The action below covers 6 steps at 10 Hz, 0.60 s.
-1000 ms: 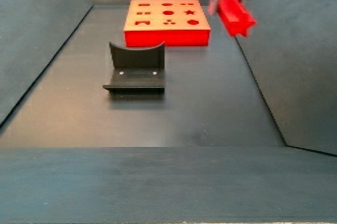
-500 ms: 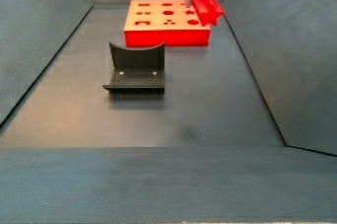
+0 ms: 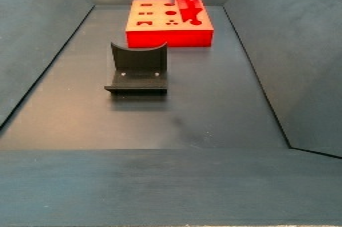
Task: Pick up the star object. Move up. Place the star object on the fixture. Regrasp the star object. Move to above the board. Insert the star object.
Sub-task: Place the star object on the fixture.
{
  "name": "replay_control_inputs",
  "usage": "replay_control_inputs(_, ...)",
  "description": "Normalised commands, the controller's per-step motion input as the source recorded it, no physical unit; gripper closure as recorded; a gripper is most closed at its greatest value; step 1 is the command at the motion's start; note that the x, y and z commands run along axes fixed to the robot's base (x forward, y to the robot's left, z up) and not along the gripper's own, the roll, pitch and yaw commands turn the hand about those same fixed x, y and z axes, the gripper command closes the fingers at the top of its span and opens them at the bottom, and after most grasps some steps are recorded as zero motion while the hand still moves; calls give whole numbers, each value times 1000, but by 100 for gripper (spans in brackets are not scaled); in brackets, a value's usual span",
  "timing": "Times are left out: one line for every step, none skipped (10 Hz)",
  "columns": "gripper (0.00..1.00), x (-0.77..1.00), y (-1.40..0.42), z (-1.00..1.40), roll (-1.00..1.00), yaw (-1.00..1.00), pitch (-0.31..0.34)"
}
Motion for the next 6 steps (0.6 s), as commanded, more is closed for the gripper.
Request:
replay_control_inputs(100,1000,-141,-5,-47,29,151)
replay_control_inputs(100,1000,-112,-1,-37,32,158)
replay_control_inputs(100,1000,276,103,-1000,-210,-39)
replay_control_inputs(100,1000,315,108,-1000,-212,-34)
replay_control_inputs(100,975,284,81,-1000,-211,-19)
replay_control_inputs(100,851,151,31,-1000,-198,-5)
